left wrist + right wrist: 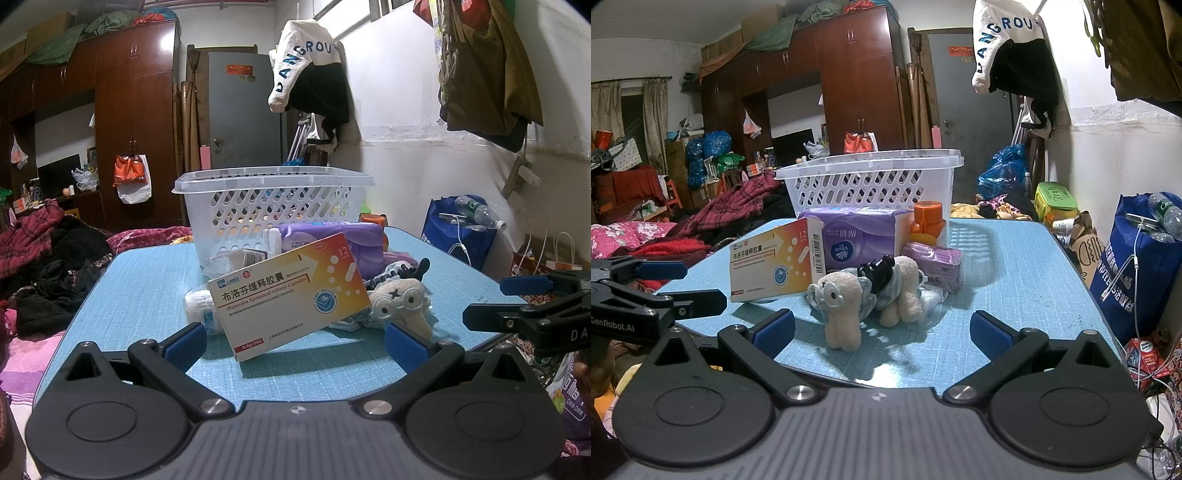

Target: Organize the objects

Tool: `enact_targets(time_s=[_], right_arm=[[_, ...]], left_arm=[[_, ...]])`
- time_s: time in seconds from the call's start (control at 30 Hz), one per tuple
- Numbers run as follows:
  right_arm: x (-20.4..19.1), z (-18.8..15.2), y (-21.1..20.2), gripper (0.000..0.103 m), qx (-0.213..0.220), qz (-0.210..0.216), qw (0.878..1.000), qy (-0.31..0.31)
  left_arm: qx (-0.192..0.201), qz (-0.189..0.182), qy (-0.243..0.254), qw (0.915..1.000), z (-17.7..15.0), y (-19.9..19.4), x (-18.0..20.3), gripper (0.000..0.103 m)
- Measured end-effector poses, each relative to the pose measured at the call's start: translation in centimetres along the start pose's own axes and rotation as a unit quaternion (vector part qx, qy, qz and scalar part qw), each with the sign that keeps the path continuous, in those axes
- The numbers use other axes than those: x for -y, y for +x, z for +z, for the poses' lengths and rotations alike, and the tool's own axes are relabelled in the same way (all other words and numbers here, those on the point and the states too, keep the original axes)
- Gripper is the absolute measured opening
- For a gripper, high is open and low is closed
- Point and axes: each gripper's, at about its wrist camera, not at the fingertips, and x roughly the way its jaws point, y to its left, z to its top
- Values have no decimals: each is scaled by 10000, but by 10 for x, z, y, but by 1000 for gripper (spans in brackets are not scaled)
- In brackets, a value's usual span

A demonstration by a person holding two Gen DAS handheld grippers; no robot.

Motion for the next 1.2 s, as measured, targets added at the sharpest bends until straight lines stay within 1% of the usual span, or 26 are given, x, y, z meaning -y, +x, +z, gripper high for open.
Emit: enact_targets(time_s=[1.03, 1.13, 1.2], right_arm=[[1, -4, 2, 103, -9, -71, 10000, -18], [1, -2, 2, 103, 7, -119, 9999, -3], [2, -1, 2, 103, 63, -122, 9999, 24]], left_arm=[[25, -59, 17, 10000, -1, 1, 0, 103], [77, -98, -67, 9999, 0, 0, -3, 103], [217, -122, -164, 9996, 1, -2, -8, 103]])
